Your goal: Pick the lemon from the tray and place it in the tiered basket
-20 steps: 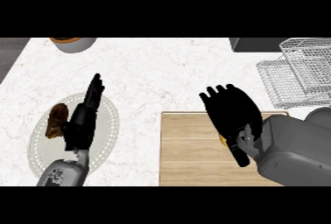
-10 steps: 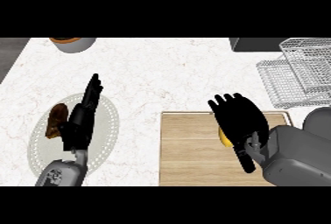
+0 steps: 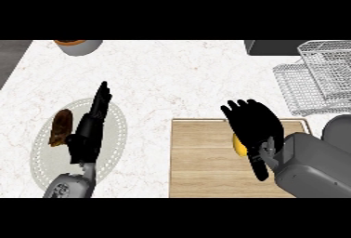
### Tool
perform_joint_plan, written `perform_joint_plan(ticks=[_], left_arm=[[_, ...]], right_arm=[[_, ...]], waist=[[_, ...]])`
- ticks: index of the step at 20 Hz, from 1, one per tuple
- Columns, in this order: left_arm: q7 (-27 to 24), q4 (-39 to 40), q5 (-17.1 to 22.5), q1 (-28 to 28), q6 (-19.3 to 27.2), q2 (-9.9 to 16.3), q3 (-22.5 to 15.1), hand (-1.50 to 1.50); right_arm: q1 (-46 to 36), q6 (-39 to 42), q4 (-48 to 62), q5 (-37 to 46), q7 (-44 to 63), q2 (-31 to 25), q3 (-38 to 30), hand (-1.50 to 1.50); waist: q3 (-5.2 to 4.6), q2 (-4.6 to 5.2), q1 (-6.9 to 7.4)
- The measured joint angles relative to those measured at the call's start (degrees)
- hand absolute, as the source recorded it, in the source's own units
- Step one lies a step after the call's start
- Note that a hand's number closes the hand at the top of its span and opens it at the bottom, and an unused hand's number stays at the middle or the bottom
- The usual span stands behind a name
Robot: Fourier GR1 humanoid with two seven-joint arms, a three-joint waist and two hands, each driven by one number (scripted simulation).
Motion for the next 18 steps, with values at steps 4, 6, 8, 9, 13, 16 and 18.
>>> perform_joint_plan(ticks=[4,6,8,9,13,16,18], left_arm=[[-1.15,0.71,-0.08,0.19,-0.55,-0.07,0.56,0.00],[-0.23,-0.45,0.00,0.49,-1.09,0.39,0.80,0.00],[0.00,0.07,-0.30,-0.17,-1.08,0.21,1.05,0.00],[0.39,-0.08,-0.08,-0.45,-1.38,0.37,1.41,0.00],[1.18,-1.24,-0.44,-0.20,-1.51,0.16,1.57,0.00],[1.36,-0.96,-0.44,-0.86,-2.12,0.26,2.21,0.00],[1.16,-0.52,-0.36,-1.05,-2.46,0.06,2.55,0.00]], right_arm=[[1.24,1.23,2.65,2.45,-0.70,2.72,-1.12,-1.50],[1.94,1.86,3.36,3.42,-0.88,3.76,-1.77,-1.50],[3.27,2.02,4.20,5.30,-1.05,5.12,-1.76,-1.50],[3.67,2.16,4.83,6.07,-1.18,5.62,-2.06,-1.50],[5.57,3.34,6.93,9.95,-3.09,6.65,-3.01,-1.50],[7.31,4.22,7.31,12.46,-4.33,7.11,-4.49,-1.50],[8.41,4.41,7.08,13.77,-3.96,8.94,-5.39,-1.50]], waist=[[0.00,0.04,0.09],[0.00,0.02,0.11],[0.00,0.03,0.05],[0.00,0.04,0.06],[0.01,0.04,0.14],[0.02,0.06,0.04],[0.02,0.05,-0.01]])
